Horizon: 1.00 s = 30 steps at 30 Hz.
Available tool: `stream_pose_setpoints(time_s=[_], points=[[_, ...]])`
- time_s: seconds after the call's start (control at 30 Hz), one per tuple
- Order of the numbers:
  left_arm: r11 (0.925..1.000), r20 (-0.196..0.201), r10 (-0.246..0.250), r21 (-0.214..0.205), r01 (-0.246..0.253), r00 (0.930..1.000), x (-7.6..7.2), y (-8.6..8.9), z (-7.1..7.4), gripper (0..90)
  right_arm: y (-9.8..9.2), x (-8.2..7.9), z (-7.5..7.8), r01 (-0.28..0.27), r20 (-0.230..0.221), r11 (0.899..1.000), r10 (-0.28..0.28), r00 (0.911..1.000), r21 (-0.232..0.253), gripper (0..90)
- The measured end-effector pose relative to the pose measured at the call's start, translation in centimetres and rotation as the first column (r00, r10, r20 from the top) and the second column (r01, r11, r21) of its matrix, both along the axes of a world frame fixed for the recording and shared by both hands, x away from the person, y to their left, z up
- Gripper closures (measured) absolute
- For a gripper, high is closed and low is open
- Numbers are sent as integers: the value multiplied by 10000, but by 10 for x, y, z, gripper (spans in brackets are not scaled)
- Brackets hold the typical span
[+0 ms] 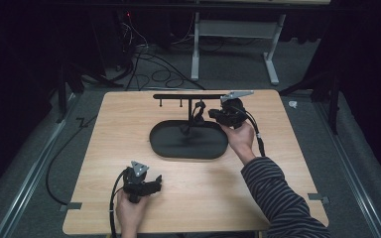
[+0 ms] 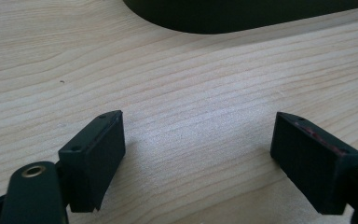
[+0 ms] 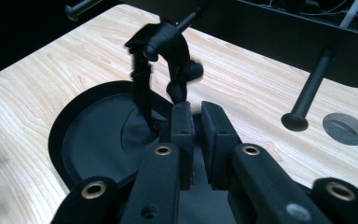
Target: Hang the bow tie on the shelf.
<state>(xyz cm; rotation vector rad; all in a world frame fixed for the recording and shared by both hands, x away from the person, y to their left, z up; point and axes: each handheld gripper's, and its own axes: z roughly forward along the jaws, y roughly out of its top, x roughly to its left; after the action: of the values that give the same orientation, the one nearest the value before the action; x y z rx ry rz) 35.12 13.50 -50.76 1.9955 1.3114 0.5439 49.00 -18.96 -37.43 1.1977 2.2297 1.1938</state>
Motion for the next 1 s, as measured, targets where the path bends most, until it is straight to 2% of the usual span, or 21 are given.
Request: stream_pose_setpoints(time_s=[0.6,1.0], points=[[10000,10,-7,12,7,10000,0,0,0,181,-14,-16,6,-267,251,9988,257,9994,402,790],[10000,9,-13,16,13,10000,0,0,0,181,-29,-23,7,-48,311,9983,30,9995,577,750]])
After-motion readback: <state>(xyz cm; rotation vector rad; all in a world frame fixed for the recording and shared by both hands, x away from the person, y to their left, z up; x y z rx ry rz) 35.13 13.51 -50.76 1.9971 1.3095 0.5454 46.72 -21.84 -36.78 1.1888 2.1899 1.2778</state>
